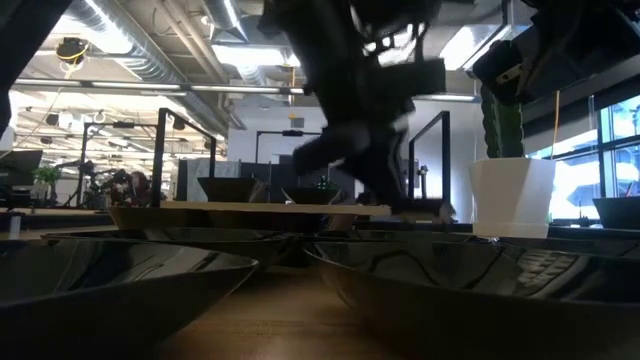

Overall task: Pick & Place Mini shaped plates
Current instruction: Stack the square plate on the top of the square plate on the shelf

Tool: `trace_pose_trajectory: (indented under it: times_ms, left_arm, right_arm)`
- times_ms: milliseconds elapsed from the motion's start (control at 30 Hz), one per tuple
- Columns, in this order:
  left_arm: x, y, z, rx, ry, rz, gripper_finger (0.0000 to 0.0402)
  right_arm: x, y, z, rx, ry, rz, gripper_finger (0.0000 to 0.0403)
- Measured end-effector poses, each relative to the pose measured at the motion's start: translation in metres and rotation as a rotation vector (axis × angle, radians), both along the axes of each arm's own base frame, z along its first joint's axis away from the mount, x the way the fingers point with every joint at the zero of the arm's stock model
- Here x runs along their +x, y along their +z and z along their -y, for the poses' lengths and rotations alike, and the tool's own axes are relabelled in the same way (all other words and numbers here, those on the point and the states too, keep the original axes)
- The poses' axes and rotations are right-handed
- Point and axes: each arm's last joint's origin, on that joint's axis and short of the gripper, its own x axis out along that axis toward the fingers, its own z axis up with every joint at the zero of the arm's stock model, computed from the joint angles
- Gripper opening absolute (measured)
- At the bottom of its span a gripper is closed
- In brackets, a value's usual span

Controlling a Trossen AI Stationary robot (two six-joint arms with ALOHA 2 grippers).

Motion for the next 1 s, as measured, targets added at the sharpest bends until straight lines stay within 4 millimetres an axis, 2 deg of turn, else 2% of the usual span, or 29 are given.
trace_pose_trajectory:
  times_ms: [167,300,467,800,1000]
  left_arm:
    - [-0.007,0.028,0.008,0.095,0.042,0.086,0.0003]
    - [-0.011,0.045,-0.001,0.140,0.101,0.128,0.0003]
    - [-0.011,0.050,-0.026,0.134,0.176,0.123,0.0003]
    - [-0.005,0.049,-0.095,0.019,0.298,0.146,0.0003]
    - [-0.006,0.048,-0.117,-0.033,0.353,0.152,0.0003]
  right_arm:
    - [-0.001,0.000,-0.002,0.009,0.009,-0.003,0.0025]
    - [-0.001,0.000,-0.003,0.010,0.014,-0.003,0.0025]
    - [-0.001,0.000,-0.003,0.023,0.002,-0.009,0.0025]
    - [-0.001,0.000,-0.003,0.030,0.006,-0.011,0.0025]
    - [-0.001,0.000,-0.003,0.029,0.006,-0.011,0.0025]
